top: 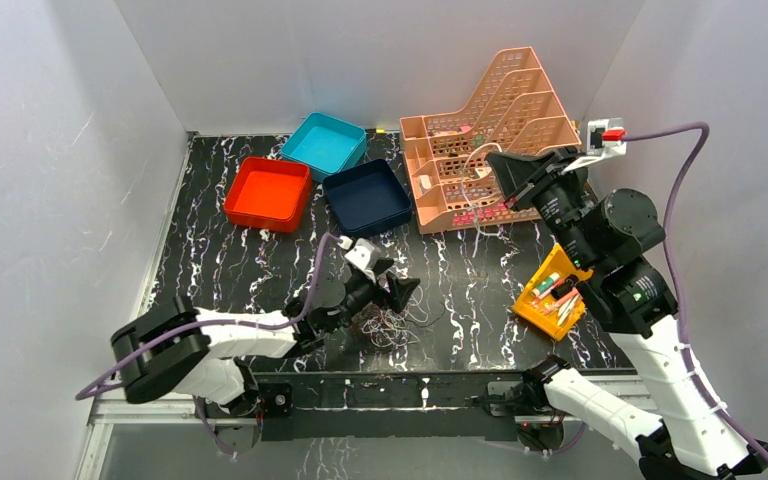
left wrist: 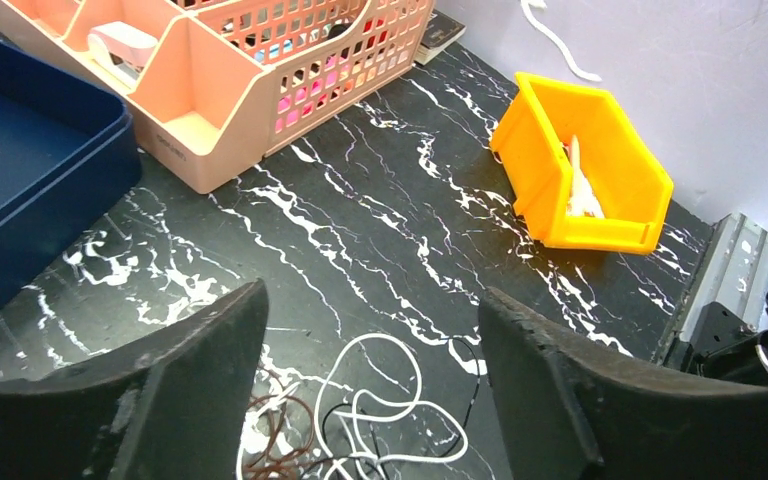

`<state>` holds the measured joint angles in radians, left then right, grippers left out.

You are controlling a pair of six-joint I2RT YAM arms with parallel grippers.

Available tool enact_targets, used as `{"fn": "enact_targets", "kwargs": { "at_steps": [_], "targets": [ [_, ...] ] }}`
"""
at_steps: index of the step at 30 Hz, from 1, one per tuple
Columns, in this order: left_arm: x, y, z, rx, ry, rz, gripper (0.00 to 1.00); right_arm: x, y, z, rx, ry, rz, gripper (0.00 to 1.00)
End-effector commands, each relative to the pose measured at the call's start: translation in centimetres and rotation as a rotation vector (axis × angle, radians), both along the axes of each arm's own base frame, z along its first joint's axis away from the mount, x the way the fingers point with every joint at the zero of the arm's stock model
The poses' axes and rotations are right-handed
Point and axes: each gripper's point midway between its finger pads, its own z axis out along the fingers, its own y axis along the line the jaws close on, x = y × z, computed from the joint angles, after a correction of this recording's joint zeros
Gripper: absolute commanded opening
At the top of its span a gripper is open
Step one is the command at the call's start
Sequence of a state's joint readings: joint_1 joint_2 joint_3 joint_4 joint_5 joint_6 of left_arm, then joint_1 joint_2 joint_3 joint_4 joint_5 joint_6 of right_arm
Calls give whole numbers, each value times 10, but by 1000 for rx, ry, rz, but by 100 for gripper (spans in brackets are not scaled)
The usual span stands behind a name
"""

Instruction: Untangle the cables

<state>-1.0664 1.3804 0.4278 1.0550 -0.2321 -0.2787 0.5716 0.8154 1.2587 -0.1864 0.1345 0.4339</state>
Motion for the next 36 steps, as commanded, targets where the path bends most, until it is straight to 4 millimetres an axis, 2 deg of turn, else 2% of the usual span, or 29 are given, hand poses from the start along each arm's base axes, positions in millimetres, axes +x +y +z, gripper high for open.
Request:
{"fn": "enact_targets", "kwargs": {
  "at_steps": [1, 5, 8, 12, 16, 19, 23, 27, 33, 36],
  "targets": [
    [1, 13, 28, 31, -14, 39, 80, -1, -13, -6, -56, -18, -60, 0],
    [-3, 15, 52, 89, -41, 6, 86, -6, -11, -20, -94, -4, -33, 0],
    [-12, 12, 76, 78, -96, -58, 89, -13, -2, -26, -109, -13, 33, 0],
    [-28, 13, 113, -7, -225, -139, 91, -22, 15, -29, -109, -28, 141, 0],
    [-38, 16, 136, -56, -346, -176, 91, -29, 30, -25, -73, -41, 232, 0],
    [-44, 11, 145, -70, -418, -215, 91, -29, 37, -22, -26, -29, 264, 0],
    [-41, 2, 151, -66, -491, -227, 91, -25, 43, -21, 13, -4, 277, 0],
    [-31, -5, 160, -69, -552, -189, 93, -26, 50, -20, 36, 1, 315, 0],
    [-11, -11, 161, -92, -541, -104, 94, -30, 56, -15, 69, 1, 361, 0],
    [-13, -14, 164, -130, -534, -113, 95, -33, 57, -14, 79, 2, 373, 0]
  ]
}}
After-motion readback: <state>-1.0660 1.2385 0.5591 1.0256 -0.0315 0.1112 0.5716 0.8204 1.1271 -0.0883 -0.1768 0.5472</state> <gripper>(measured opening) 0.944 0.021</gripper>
